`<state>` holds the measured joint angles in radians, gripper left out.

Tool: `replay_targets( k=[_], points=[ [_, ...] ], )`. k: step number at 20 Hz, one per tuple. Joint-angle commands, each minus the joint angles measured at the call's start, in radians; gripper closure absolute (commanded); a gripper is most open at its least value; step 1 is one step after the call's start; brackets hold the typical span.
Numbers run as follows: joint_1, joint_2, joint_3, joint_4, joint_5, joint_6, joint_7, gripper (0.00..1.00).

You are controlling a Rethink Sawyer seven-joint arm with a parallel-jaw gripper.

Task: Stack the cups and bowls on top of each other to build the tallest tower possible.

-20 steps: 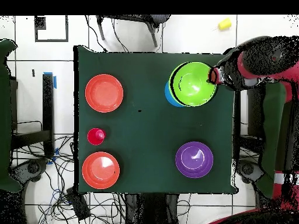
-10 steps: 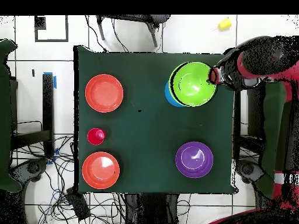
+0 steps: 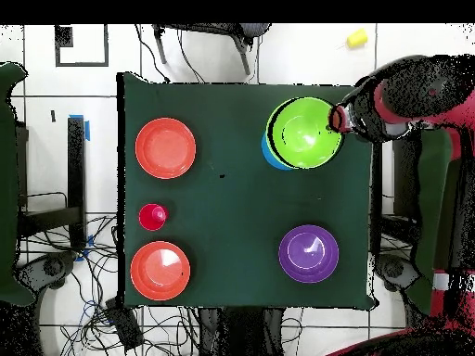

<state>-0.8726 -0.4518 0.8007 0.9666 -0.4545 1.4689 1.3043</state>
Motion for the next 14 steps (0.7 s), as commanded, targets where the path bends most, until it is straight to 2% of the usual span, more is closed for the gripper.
replay_targets(
  k=[1,14],
  points=[
    [0.074,0.030,-0.054,-0.001,-0.072,0.001,-0.133,1.00],
    [0.074,0.024,-0.065,0.005,-0.077,0.008,-0.147,1.00]
  ],
)
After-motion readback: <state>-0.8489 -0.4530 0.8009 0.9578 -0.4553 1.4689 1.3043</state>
